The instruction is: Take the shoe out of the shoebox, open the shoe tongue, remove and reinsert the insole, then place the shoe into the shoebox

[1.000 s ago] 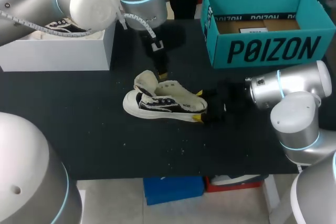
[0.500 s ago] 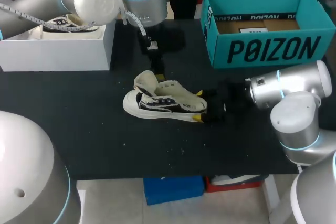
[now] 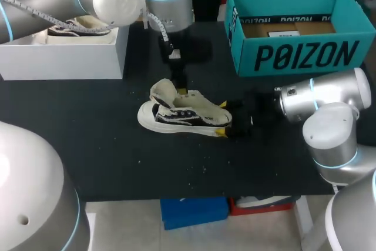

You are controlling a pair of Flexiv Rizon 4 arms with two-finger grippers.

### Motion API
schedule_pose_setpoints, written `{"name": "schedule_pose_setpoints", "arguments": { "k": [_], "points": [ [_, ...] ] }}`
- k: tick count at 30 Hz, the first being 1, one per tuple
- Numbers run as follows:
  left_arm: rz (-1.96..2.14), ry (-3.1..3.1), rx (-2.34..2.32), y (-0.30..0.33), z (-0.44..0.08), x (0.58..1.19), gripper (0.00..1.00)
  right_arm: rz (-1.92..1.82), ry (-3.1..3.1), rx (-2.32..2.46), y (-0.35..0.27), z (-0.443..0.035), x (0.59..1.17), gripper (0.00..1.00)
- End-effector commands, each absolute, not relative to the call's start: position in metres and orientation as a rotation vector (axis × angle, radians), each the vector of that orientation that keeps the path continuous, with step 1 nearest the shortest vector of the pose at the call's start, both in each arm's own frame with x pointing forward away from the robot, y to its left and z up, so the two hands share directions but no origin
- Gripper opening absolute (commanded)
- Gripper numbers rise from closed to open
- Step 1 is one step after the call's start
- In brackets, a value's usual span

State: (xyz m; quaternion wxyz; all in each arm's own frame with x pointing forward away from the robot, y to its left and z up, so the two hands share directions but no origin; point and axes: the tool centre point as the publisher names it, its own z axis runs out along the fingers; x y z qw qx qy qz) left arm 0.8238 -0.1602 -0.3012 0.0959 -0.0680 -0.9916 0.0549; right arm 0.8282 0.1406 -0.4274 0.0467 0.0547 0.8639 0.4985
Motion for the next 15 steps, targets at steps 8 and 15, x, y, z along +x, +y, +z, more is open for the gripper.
{"name": "schedule_pose_setpoints", "arguments": {
  "k": [8,15],
  "points": [
    [0.071,-2.858,-0.231,-0.183,-0.324,0.84,0.0,1.519,2.637,0.17,0.141,-0.428,0.828,0.0],
    [0.099,-2.826,-0.25,-0.184,-0.338,0.84,0.0,1.519,2.637,0.17,0.141,-0.428,0.828,0.0]
  ]
}}
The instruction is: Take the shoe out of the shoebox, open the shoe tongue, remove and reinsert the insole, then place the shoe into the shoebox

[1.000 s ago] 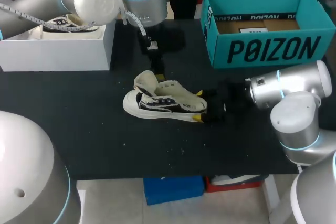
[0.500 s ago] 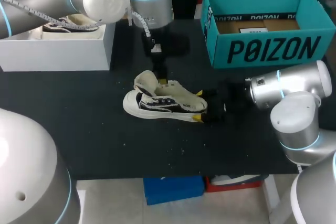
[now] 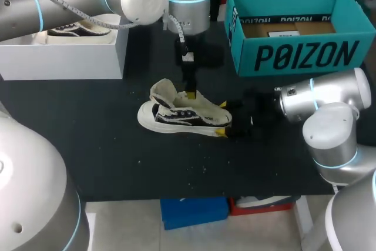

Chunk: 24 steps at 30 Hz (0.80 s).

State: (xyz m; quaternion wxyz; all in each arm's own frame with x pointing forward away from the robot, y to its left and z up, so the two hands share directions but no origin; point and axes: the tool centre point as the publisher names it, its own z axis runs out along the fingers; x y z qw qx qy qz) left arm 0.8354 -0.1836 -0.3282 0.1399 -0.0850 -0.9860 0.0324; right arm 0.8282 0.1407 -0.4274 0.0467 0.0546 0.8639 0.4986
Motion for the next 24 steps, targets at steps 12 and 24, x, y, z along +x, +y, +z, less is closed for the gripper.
{"name": "schedule_pose_setpoints", "arguments": {
  "k": [12,24],
  "points": [
    [0.144,-2.785,-0.231,-0.179,-0.361,0.824,0.0,1.519,2.637,0.17,0.141,-0.428,0.828,0.0],
    [0.178,-2.761,-0.215,-0.183,-0.39,0.814,0.0,1.519,2.637,0.17,0.141,-0.428,0.828,0.0]
  ]
}}
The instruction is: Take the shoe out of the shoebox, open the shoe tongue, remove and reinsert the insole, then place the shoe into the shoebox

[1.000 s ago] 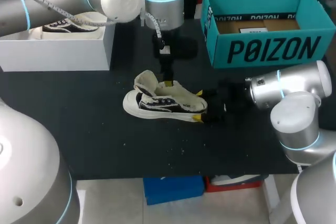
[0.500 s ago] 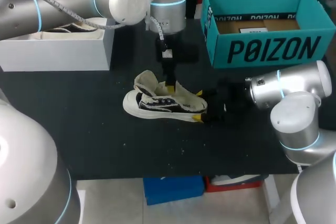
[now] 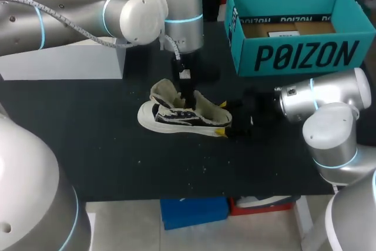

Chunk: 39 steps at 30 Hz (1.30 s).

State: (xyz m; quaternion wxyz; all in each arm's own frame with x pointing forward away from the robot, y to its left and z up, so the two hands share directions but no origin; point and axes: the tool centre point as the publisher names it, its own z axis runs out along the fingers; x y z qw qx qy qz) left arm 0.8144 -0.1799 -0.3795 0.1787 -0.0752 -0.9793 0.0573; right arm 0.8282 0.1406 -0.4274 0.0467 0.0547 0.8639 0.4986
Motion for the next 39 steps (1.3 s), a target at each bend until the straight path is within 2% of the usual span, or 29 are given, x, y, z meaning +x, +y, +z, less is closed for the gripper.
{"name": "schedule_pose_setpoints", "arguments": {
  "k": [1,23,35,36,37,38,39],
  "points": [
    [0.177,-2.761,-0.214,-0.183,-0.391,0.813,0.0,1.519,2.637,0.17,0.141,-0.428,0.828,0.0],
    [0.153,-2.783,-0.219,-0.187,-0.422,0.804,0.0,1.519,2.637,0.17,0.141,-0.428,0.828,0.0],
    [0.211,-2.796,-0.206,-0.188,-0.421,0.806,0.0,1.519,2.637,0.17,0.141,-0.428,0.828,0.0],
    [0.219,-2.806,-0.204,-0.188,-0.42,0.806,0.13,1.519,2.637,0.17,0.141,-0.428,0.828,0.0],
    [0.228,-2.813,-0.201,-0.188,-0.419,0.807,0.33,1.519,2.637,0.17,0.141,-0.428,0.828,0.0],
    [0.235,-2.816,-0.203,-0.188,-0.418,0.807,0.42,1.519,2.637,0.17,0.141,-0.428,0.828,0.0],
    [0.232,-2.831,-0.206,-0.188,-0.417,0.808,0.4,1.519,2.637,0.17,0.141,-0.428,0.828,0.0]
  ]
}}
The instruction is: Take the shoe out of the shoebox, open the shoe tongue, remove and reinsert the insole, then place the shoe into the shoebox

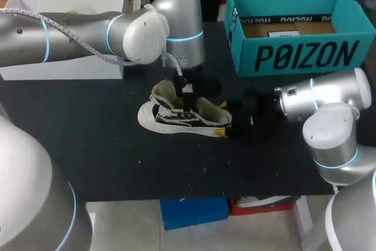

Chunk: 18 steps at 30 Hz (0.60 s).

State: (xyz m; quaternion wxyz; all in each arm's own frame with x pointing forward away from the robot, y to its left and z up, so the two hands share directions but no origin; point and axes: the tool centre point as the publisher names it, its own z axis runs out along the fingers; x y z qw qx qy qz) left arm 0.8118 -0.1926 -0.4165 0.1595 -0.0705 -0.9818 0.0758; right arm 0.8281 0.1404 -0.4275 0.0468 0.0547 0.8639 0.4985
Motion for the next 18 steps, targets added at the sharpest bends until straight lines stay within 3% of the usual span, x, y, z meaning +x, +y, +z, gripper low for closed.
{"name": "schedule_pose_setpoints", "arguments": {
  "k": [1,3,6,9,18],
  "points": [
    [0.222,-2.845,-0.211,-0.188,-0.417,0.808,0.39,1.519,2.637,0.17,0.141,-0.428,0.828,0.0],
    [0.223,-2.848,-0.209,-0.188,-0.417,0.808,0.38,1.519,2.637,0.17,0.141,-0.428,0.828,0.0],
    [0.213,-2.868,-0.207,-0.187,-0.418,0.808,0.48,1.519,2.637,0.17,0.141,-0.428,0.828,0.0],
    [0.169,-2.936,-0.212,-0.186,-0.42,0.809,0.38,1.519,2.637,0.17,0.141,-0.428,0.828,0.0],
    [0.067,-3.139,-0.241,-0.182,-0.429,0.808,0.39,1.519,2.637,0.17,0.141,-0.428,0.828,0.0]
  ]
}}
